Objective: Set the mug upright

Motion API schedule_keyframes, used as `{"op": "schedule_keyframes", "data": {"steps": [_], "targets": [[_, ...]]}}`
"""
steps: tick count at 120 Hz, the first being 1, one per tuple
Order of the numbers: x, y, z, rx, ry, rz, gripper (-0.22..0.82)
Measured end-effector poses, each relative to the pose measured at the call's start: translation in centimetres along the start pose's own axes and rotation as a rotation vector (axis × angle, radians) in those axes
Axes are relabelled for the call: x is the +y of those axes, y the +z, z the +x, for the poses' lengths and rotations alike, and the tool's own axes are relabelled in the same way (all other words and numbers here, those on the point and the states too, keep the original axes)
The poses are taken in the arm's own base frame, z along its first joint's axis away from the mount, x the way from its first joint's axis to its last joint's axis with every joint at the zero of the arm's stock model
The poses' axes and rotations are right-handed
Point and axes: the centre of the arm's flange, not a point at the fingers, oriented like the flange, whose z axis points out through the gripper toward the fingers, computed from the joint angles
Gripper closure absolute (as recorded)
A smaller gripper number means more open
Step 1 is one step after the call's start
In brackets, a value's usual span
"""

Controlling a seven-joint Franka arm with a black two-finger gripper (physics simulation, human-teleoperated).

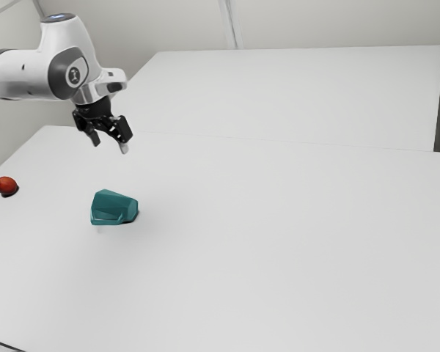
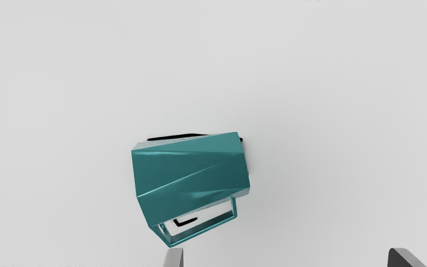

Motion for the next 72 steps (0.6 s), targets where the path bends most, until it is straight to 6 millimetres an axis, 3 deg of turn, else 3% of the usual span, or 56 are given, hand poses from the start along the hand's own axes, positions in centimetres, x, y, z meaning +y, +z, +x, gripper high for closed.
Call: {"op": "schedule_keyframes", "data": {"steps": [19, 36, 72], "targets": [[-0.7, 0.5, 0.3, 0.013, -0.027, -0.034, 0.0], [-6.4, 2.8, 0.8, 0.025, -0.122, -0.115, 0.0], [-14.0, 9.2, 3.8, 0.002, -0.136, -0.266, 0.0]]}}
